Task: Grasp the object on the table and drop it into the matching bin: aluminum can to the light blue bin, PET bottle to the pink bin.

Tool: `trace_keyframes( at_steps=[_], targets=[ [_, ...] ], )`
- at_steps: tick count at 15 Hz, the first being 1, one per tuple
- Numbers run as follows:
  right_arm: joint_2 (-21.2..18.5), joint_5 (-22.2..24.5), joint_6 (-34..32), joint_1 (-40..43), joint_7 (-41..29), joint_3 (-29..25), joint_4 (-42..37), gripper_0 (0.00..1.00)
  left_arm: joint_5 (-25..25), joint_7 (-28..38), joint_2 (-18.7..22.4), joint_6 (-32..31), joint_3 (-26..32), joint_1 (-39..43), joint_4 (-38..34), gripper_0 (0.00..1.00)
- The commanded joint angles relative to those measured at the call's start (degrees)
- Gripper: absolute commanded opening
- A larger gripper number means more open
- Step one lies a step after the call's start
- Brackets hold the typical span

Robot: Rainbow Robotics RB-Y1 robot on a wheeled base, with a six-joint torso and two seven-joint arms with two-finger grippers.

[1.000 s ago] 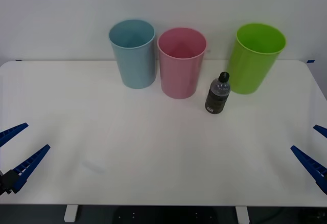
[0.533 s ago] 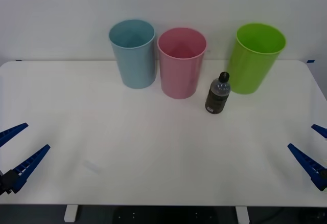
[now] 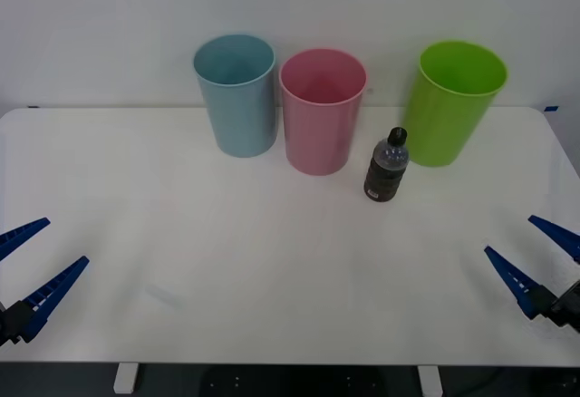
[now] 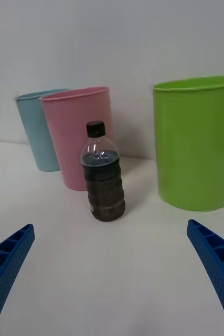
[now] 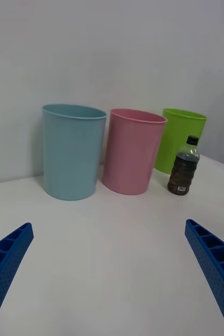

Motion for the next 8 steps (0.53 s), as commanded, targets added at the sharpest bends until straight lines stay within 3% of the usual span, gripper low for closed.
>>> trace_keyframes(
  at_steps=[1,8],
  targets=[
    [0.0,0.6,3.0,-2.1,0.9,2.1,1.9,1.0,0.0,0.0,0.0,0.0,0.0,0.0,0.0,1.0],
    [0.3,1.8,7.2,-7.9,2.8,5.6,7.1,1.0,0.0,0.0,0.0,0.0,0.0,0.0,0.0,1.0]
  ],
)
